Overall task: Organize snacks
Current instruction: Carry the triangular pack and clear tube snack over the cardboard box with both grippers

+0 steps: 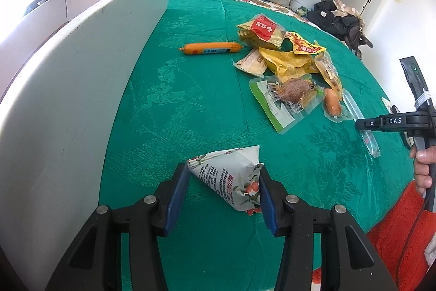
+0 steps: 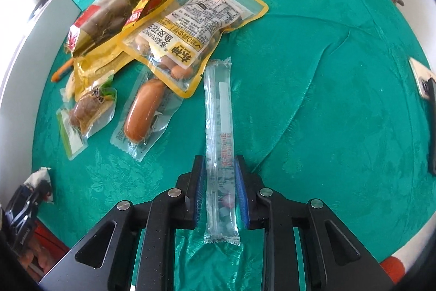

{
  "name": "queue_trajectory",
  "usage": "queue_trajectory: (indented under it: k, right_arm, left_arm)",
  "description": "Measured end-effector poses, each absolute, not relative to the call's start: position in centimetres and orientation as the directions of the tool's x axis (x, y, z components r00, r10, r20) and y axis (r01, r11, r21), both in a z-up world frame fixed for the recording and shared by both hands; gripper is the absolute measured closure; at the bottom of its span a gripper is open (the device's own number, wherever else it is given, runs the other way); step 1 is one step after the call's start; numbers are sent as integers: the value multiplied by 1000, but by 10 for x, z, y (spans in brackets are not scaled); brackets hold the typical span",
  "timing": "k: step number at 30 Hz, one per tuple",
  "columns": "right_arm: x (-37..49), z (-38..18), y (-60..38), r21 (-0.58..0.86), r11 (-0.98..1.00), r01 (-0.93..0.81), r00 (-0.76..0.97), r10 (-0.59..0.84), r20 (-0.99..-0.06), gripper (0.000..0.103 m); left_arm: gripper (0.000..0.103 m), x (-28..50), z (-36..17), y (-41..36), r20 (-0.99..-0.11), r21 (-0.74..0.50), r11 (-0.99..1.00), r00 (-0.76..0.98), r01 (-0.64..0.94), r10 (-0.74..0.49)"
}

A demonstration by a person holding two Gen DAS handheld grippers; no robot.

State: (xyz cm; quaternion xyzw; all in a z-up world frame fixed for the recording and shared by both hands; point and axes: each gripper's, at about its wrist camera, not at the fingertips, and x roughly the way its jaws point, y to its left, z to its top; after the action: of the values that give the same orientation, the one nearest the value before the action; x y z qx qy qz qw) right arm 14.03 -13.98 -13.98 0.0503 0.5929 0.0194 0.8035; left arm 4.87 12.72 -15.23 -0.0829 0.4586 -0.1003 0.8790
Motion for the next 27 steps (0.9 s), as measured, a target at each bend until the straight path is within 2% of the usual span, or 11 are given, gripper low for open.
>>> queue_trajectory:
  k: [2, 4, 8, 10, 12, 16, 19, 27]
  right_arm:
    - [135, -138, -146, 158, 985, 71, 320, 127, -939, 83]
    - [123, -133, -159, 285, 949, 137, 358, 221, -907, 84]
    - [88, -137, -189, 594, 768, 237, 434, 464, -772, 84]
    - [76, -140, -189, 662, 707, 249, 447, 523, -726, 84]
    - [67, -140, -182, 631, 743, 220, 442, 501, -744, 83]
    - [63, -134, -142, 407, 912, 55, 399, 353, -846, 83]
    - [64, -137, -126, 303, 953, -18, 388, 286, -876, 83]
    - [62, -135, -125, 333, 943, -16, 382, 314, -869, 83]
  left_arm:
    - [55, 45, -146, 127, -775, -249, 962, 572, 114, -268]
    - [55, 42, -141, 127, -760, -257, 957, 584, 132, -284]
    - [55, 43, -138, 121, -751, -273, 949, 581, 159, -313]
    - [55, 45, -142, 115, -766, -261, 951, 564, 164, -307]
    - [55, 45, -146, 108, -784, -236, 957, 549, 167, -289]
    - [55, 43, -149, 100, -802, -179, 968, 544, 178, -248]
    - [55, 42, -148, 99, -805, -160, 972, 546, 174, -231]
    - [55, 44, -151, 104, -817, -140, 978, 540, 156, -203]
